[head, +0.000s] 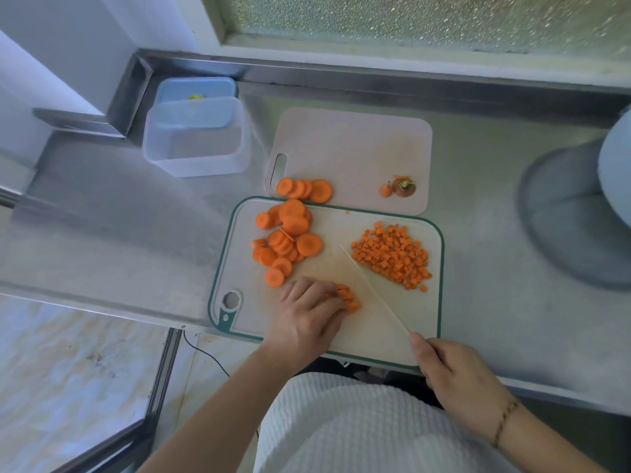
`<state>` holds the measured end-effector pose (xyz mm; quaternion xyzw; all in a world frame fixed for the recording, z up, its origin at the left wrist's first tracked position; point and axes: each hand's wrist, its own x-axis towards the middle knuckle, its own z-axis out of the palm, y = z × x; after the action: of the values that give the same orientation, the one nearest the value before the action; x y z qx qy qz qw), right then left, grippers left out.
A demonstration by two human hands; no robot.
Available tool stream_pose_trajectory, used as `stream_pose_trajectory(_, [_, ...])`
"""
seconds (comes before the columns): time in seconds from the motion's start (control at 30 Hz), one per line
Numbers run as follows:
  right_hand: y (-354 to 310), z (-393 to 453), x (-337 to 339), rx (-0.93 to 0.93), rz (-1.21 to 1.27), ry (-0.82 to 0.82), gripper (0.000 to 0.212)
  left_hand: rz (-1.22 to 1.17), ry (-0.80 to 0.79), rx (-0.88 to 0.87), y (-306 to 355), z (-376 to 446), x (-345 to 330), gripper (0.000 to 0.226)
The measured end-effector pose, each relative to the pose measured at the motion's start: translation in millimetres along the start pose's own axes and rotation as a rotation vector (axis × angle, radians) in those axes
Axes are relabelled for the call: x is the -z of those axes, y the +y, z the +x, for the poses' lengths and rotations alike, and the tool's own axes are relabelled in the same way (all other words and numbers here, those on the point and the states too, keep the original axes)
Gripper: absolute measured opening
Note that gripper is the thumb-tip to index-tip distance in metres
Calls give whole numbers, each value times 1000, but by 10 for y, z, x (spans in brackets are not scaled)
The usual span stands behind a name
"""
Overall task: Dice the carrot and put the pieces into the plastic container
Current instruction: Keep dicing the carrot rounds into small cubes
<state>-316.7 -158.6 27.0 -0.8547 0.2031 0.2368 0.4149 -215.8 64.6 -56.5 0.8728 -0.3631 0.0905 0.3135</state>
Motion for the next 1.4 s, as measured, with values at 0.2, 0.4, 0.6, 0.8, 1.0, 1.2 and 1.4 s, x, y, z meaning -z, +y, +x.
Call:
stream_pose_trajectory(0.2, [10,-11,-11,-1,-6,10,88,29,17,34,8,-43,-13,8])
stream_pose_trajectory(0.4, [22,-31,3,-5,-7,-6,87,33,1,93,61,-39,-10,5])
stream_pose_trajectory(0.6, [32,-13,28,1,-4,-13,90,51,-54,97,113,-5,-7,7])
stream_pose_trajectory(0.8, [77,-5,58,16,-3,-5,86,25,-158,118,78,22,81,46])
stream_pose_trajectory(1.0, [70,6,62,25,-33,-11,65,-26,-147,153,118,50,-4,33])
stream_pose_trajectory(1.2, [-105,-4,-122,77,-55,-63,50,-164,-9,333,353,112,-204,30])
stream_pose_trajectory(1.4, [-58,128,18,87,-61,-34,60,-71,-71,303,357,128,-144,31])
